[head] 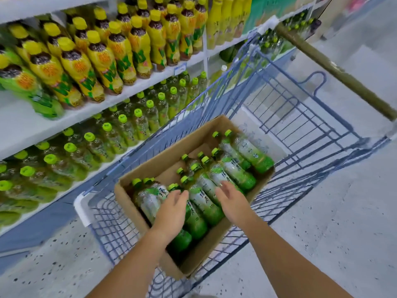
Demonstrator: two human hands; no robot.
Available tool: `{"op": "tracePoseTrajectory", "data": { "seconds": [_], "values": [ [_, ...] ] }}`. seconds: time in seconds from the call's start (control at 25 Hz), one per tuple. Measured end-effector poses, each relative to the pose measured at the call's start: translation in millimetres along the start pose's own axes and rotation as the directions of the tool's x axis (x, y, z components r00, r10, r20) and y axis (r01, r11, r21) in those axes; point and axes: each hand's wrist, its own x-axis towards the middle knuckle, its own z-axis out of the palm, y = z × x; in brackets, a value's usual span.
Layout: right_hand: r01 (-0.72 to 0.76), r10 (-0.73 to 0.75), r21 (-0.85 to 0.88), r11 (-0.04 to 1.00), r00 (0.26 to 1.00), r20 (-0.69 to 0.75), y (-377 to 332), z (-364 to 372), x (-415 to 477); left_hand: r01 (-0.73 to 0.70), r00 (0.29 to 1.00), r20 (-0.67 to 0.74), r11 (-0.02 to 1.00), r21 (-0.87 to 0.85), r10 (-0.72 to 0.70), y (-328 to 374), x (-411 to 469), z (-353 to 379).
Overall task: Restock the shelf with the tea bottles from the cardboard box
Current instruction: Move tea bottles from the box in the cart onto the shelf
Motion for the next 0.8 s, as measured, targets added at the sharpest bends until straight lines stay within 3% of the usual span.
{"op": "tracePoseTrajectory", "data": {
  "seconds": [0.28,0.4,0.48,0.56,0.68,0.8],
  "values": [
    [0.01,-0.065,-0.353,0.935,0.987,-0.145,10.4,-83.7,98.6,0.074,0.991,0.115,0.997,-0.03,-0.07,5.4,111.8,97.7],
    [-0.02,-0.146,-0.569,0.822,0.959,-0.244,17.8,-112.9,128.6,0.194,0.976,0.116,0.977,-0.084,-0.184,12.8,143.6,133.4],
    [-0.076,-0.123,-0.668,0.74,0.962,-0.246,24.8,-123.6,145.8,0.326,0.945,0.08,0.929,-0.174,-0.317,13.5,161.7,151.5],
    [-0.129,-0.057,-0.705,0.698,0.971,-0.233,28.8,-129.4,162.7,0.373,0.925,0.014,0.899,-0.23,-0.381,14.4,175.1,166.7],
    [-0.16,-0.073,-0.755,0.636,0.962,-0.265,33.9,-127.9,177.7,0.329,0.928,-0.066,0.889,-0.319,-0.367,12.6,182.0,176.6],
    [-0.169,-0.055,-0.625,0.762,0.945,-0.322,41.2,-109.6,174.0,0.317,0.935,-0.034,0.877,-0.362,-0.352,2.8,176.4,174.0]
  ]
}}
